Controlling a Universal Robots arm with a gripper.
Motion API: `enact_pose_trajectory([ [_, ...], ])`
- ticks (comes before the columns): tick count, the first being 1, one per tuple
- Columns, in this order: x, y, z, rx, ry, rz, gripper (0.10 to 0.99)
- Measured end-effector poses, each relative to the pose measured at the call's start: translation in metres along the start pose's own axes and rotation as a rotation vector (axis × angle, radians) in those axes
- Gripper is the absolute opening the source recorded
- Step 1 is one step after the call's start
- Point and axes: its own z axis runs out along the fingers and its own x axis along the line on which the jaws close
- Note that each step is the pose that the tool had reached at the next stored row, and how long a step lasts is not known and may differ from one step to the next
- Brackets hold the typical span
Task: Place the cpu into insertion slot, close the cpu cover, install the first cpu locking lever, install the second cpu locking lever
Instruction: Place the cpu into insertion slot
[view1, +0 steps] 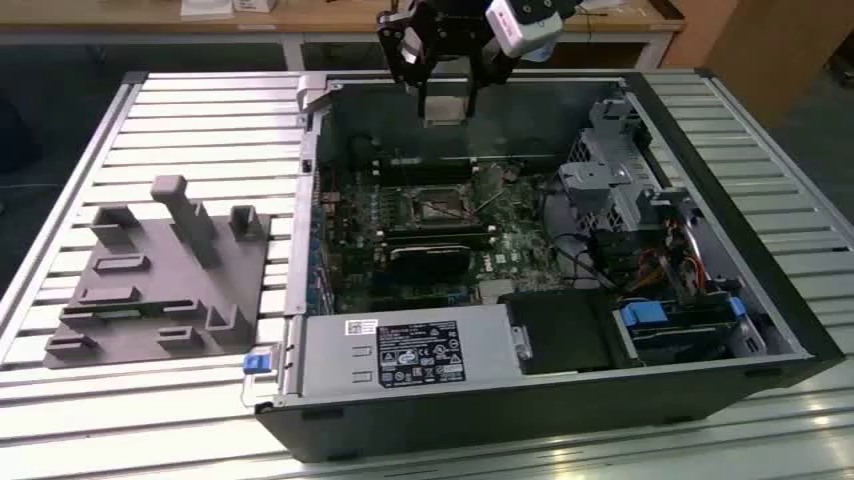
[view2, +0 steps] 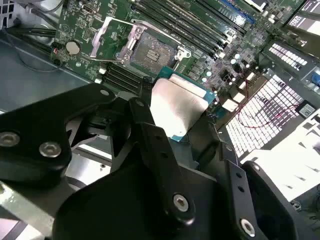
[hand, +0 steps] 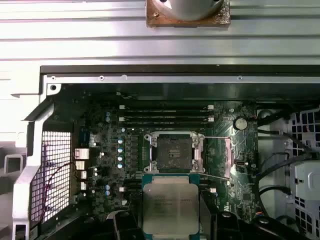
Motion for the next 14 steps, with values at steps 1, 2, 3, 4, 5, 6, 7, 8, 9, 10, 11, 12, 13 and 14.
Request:
enact_pose_trajectory([
  [1,0.0000,0.0000,0.0000,0.000,0.0000,0.000,0.537],
  [2,0.0000,0.0000,0.0000,0.000,0.0000,0.000,0.537],
  [3,0.0000,0.0000,0.0000,0.000,0.0000,0.000,0.537],
  [4,0.0000,0.0000,0.0000,0.000,0.0000,0.000,0.537],
  [5,0.0000,0.0000,0.0000,0.000,0.0000,0.000,0.537],
  [6,0.0000,0.0000,0.0000,0.000,-0.0001,0.000,0.537],
  [7,0.0000,0.0000,0.0001,0.000,0.0000,0.000,0.537],
  [8,0.0000,0.0000,0.0005,0.000,-0.0001,0.000,0.537],
  [9,0.0000,-0.0001,0.0011,0.000,-0.0001,0.000,0.537],
  [10,0.0000,-0.0002,0.0018,0.000,-0.0001,0.000,0.537],
  [11,0.0000,-0.0002,0.0026,0.000,0.0000,0.000,0.537],
  [12,-0.0001,-0.0003,0.0035,0.000,0.0000,0.000,0.537],
  [13,-0.0001,-0.0004,0.0044,0.000,-0.0001,0.000,0.537],
  [14,-0.0001,-0.0005,0.0054,0.000,0.0000,0.000,0.537],
])
